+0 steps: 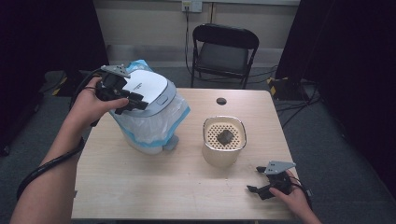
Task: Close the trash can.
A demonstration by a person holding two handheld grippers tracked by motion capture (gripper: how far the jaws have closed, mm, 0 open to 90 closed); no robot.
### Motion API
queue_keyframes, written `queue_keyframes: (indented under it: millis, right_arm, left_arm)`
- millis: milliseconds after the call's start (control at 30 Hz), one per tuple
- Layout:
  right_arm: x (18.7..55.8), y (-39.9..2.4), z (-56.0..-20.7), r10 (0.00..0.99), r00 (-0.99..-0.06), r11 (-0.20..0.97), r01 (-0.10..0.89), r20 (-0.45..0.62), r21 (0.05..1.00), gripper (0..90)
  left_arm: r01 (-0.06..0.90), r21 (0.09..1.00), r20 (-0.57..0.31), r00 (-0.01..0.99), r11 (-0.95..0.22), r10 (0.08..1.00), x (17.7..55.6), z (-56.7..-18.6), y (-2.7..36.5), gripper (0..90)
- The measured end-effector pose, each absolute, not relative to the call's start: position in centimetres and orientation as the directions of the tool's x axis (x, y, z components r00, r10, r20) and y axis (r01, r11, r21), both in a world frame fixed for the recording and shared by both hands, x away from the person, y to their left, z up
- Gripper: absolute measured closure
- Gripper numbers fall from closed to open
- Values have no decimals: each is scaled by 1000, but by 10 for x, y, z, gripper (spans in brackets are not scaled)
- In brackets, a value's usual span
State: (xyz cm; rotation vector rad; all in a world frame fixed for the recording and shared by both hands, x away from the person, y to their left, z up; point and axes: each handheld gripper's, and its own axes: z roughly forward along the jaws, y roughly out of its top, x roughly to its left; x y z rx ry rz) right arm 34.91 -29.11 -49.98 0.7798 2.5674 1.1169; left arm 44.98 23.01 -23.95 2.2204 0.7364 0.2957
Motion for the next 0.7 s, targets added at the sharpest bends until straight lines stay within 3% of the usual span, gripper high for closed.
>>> queue_keyframes:
  millis: [467,567,700]
  right_arm:
    - [349,-291,-500,556,-831,567,377,-3,733,127]
    - [349,-291,-500,556,-831,567,377,-3,732,126]
    - [349,-291,-500,556,-831,567,376,-4,733,127]
  left_arm:
    - [403,759,-14,795,-511,606,452,-246,230,674]
    - [424,761,-45,790,-492,612,452,-245,229,614]
    - [429,753,-18,771,-499,636,450,-244,229,433]
